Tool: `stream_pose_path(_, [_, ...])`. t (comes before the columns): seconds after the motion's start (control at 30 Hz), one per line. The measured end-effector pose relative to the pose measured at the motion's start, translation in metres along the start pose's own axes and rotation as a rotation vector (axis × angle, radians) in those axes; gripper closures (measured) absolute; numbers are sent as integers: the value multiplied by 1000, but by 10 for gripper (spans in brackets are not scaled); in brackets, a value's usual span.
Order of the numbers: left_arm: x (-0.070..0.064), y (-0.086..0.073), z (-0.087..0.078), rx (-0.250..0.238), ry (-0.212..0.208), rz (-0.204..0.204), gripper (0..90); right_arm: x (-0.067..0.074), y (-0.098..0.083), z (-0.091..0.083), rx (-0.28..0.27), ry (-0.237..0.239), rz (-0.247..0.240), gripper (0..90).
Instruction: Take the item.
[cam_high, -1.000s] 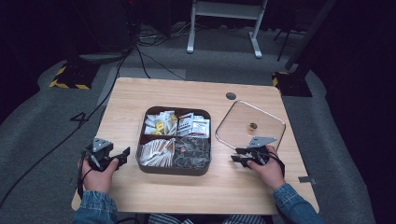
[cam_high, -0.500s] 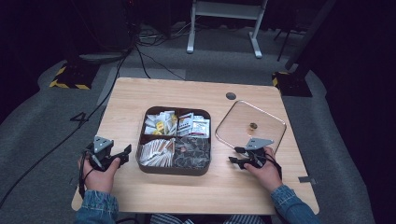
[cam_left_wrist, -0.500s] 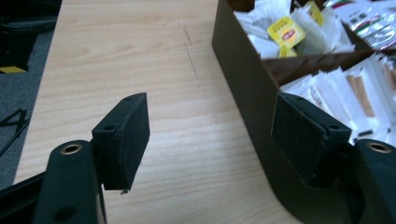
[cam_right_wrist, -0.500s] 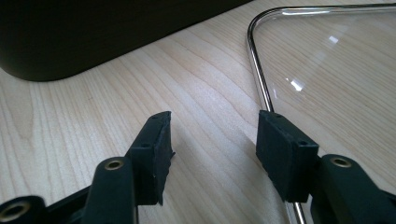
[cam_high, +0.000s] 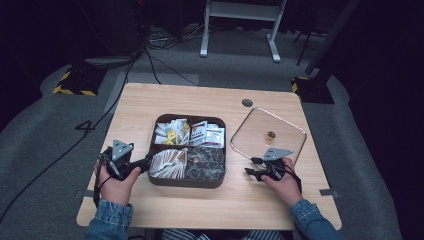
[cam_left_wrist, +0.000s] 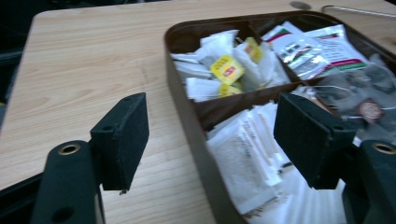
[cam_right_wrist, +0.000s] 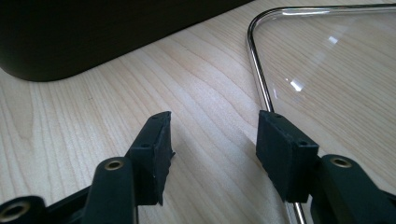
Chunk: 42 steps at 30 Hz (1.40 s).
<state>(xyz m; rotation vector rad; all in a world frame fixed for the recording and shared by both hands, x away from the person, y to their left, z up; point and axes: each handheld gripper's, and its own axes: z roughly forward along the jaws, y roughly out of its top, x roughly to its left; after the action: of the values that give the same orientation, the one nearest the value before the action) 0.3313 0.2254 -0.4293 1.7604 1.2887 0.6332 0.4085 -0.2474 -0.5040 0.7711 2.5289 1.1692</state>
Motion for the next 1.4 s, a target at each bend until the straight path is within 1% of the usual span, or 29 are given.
stream_pose_path(0.1, [-7,1,1,6,-25,15,287,0,0,0,0,0,-1,459])
stream_pose_path(0.17, [-11,0,3,18,-43,35,299,0,0,0,0,0,0,459])
stream_pose_path(0.33, [-17,-3,7,42,-58,53,315,0,0,0,0,0,0,459])
stream_pose_path(0.4, [-19,-4,9,59,-65,59,323,0,0,0,0,0,0,459])
stream_pose_path(0.5, [-23,-5,15,85,-80,76,333,0,0,0,0,0,0,459])
stream_pose_path(0.53, [-23,-6,17,91,-76,84,338,0,0,0,0,0,0,459])
stream_pose_path(0.57, [-24,-7,19,112,-72,101,352,0,0,0,0,0,-1,459])
stream_pose_path(0.63, [-25,-10,25,138,-65,115,390,0,0,0,0,0,-1,459])
stream_pose_path(0.7, [-25,-13,29,166,-72,121,428,0,0,0,0,-2,-2,459])
stream_pose_path(0.73, [-25,-14,31,175,-77,120,447,0,0,0,1,-2,-3,459])
stream_pose_path(0.77, [-25,-15,33,194,-83,125,467,0,0,0,0,-3,-3,459])
stream_pose_path(0.9, [-24,-16,35,223,-98,110,604,1,0,0,-1,-3,-5,458])
stream_pose_path(0.97, [-23,-16,36,236,-93,110,635,1,0,0,-1,-3,-6,458])
stream_pose_path(1.07, [-23,-17,37,255,-74,122,670,1,0,0,-1,-3,-6,458])
stream_pose_path(1.2, [-22,-16,36,251,-58,127,699,1,0,0,0,-3,-6,458])
stream_pose_path(1.3, [-24,-15,35,248,-27,156,718,1,0,0,0,-2,-5,458])
stream_pose_path(1.4, [-25,-15,36,252,0,175,752,1,0,0,0,-3,-6,458])
